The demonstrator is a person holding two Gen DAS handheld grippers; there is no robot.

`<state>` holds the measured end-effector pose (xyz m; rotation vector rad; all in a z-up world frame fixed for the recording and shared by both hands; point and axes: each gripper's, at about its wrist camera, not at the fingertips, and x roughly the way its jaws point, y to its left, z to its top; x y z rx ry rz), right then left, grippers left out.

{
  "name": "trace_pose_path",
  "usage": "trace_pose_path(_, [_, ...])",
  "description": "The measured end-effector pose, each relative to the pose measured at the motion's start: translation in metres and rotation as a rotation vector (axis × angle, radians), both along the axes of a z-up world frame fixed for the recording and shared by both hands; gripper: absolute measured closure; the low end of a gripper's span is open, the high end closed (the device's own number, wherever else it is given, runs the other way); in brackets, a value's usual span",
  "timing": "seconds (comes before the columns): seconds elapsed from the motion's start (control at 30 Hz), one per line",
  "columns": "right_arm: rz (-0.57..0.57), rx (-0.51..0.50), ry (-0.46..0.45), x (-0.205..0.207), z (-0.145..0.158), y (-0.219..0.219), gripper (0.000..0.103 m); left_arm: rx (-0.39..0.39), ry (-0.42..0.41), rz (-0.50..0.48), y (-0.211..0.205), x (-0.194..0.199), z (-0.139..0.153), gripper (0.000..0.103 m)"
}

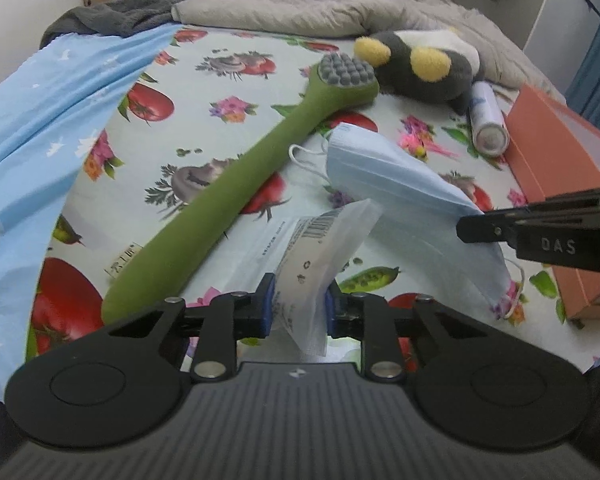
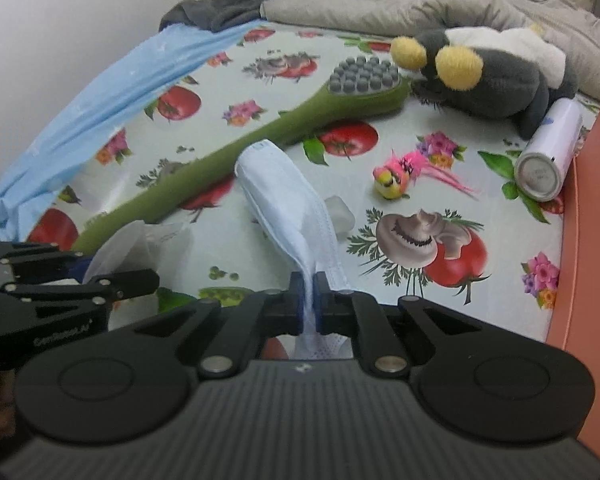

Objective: Organize soft objects
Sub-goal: 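Grasp the clear plastic packet with the left tool while the right tool grasps the white face mask, then lift and carry the packet and face mask over the pink box with both tools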

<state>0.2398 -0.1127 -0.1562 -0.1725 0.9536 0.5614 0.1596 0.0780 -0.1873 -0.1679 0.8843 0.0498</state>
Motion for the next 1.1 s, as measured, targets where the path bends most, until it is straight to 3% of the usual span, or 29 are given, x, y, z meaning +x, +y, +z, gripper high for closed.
trace_pose_path(0.53, [-0.052,0.052,-0.044,-0.037,0.036,-0.019,0.095,-0.079,-0.048,0.047,-0.013,-0.019,0.037,0.076])
trace_pose_path(1.1, [-0.173,0.094,-0.089,-0.074,0.072,-0.061,0.095,-0.125,-0.112,-0.025,-0.051,-0.036,0.086,0.076])
